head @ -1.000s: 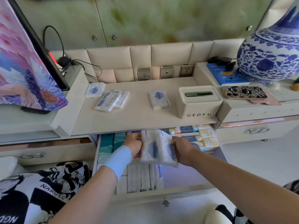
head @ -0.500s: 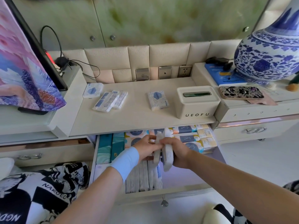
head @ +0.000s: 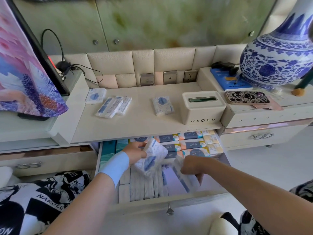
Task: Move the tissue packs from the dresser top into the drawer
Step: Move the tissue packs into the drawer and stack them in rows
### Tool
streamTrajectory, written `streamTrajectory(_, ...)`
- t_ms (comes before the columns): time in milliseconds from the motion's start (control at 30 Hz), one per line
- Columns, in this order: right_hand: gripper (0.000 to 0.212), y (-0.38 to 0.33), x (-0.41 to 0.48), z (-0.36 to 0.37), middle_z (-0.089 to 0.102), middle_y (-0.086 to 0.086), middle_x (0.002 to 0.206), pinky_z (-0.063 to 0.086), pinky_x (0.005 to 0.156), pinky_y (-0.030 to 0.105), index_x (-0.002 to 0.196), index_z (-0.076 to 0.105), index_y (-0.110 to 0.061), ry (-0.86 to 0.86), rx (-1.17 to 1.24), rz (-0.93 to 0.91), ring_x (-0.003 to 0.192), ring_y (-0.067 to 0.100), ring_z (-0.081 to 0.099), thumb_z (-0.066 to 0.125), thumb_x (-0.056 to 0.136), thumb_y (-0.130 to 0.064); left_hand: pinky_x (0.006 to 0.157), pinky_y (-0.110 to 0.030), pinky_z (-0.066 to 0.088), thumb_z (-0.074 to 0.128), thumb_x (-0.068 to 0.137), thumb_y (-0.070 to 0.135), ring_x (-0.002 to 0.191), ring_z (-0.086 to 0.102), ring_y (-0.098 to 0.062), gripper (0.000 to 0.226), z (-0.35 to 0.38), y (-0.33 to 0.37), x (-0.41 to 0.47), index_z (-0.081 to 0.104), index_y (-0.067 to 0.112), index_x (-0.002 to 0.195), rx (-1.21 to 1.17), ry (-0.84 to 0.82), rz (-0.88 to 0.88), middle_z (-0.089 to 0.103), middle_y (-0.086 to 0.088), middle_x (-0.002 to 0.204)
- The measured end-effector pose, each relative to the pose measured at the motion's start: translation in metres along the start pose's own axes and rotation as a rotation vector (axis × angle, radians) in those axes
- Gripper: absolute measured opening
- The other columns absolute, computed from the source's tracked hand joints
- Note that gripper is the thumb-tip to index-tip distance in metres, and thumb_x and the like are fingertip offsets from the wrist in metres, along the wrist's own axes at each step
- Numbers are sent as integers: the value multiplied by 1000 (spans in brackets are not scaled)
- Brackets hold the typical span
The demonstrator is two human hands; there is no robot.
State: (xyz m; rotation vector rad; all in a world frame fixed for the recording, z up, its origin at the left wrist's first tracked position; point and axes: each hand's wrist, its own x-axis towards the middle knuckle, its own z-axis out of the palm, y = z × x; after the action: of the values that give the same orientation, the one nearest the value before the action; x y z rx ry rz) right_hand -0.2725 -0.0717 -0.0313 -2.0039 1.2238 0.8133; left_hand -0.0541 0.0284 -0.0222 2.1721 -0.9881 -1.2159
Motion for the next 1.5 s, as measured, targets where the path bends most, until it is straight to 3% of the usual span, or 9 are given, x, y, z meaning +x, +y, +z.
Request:
streamTrajectory(167,15,-12,14,35,66,10,92,54,58,26,94,56,-9,-8,250,-28,71,18,65,53,96,-23,92,-34,50,54,84,-6,109,64,-23,52,-5,7,-1,64,22,126,11,-34,95,69,-1,118)
streamTrajectory(367,38,-29,19,48,64,15,110,58,75,39,129,45,-8,-354,604,11,83,30,68,47,99,-32,80,-34,46,55,81,2,90,58,-21,36,-4,12,-1,68,30,99,216,-34,170,61,0,92)
streamTrajectory(533,36,-35,5,-3,72,10,89,59,70,41,120,58,2,95,629,-33,65,26,67,47,101,-26,92,-42,52,66,80,7,104,66,-27,34,2,22,-6,67,17,113,64,-15,102,72,-7,108)
streamTrajectory(700,47,-35,-24,-23,61,15,123,58,72,51,120,60,-22,-213,1148,-246,111,35,62,59,89,-58,87,-44,58,73,71,17,95,69,-22,43,27,44,-10,65,26,112,-89,-46,155,71,2,102)
streamTrajectory(867,17,-19,-14,-5,67,14,104,57,74,45,106,60,-13,-40,892,-103,94,32,65,51,97,-24,86,-31,58,67,86,2,100,67,-18,33,56,45,-14,65,23,110,-215,-295,155,67,2,112)
streamTrajectory(1033,30,4,-10,-2,65,20,106,57,63,38,115,57,2,161,262,1,88,35,70,46,94,-15,103,-36,44,61,89,20,126,47,-20,43,62,23,-6,57,34,130,682,-115,275,48,3,138)
streamTrajectory(1233,34,-4,-10,-4,61,13,94,60,62,36,121,50,0,195,38,55,74,26,67,49,92,-16,114,-46,31,76,79,40,145,19,-26,84,71,-3,-5,30,31,149,926,-148,335,20,0,157)
streamTrajectory(1400,30,-5,-3,-19,53,1,82,52,78,29,116,60,-12,293,-238,69,85,21,57,55,90,-26,118,-42,26,72,84,43,150,8,-26,92,72,-11,-7,20,16,154,1038,-181,309,5,-4,164)
streamTrajectory(1500,39,-9,-9,-7,61,10,109,53,88,30,130,53,-8,153,-306,69,102,26,61,51,96,-27,117,-43,28,73,82,44,149,10,-26,90,72,-11,-5,24,15,153,1039,-169,327,7,-5,163)
